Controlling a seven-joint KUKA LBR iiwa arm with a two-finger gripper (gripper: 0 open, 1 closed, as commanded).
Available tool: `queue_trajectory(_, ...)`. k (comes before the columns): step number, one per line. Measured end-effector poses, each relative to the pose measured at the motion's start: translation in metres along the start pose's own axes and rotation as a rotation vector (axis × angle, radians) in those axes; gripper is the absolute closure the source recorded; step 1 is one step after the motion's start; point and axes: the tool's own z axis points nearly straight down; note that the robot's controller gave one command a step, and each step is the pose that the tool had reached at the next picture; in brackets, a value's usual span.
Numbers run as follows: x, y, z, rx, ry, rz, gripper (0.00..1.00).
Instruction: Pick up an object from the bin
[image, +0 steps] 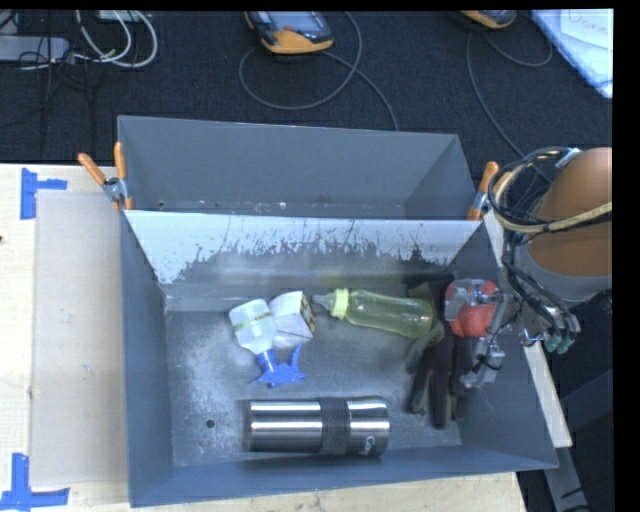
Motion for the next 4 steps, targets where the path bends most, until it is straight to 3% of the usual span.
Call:
queue_trajectory(1,-0.002,0.0,-0.004,0.001,-0.007,-0.003,0.0)
queue_trajectory(3,-0.018,-0.007,0.086,0.001,-0.007,-0.056,0.0)
queue_trajectory(4,-0.036,0.009,0.124,0.001,-0.008,-0.207,1.0)
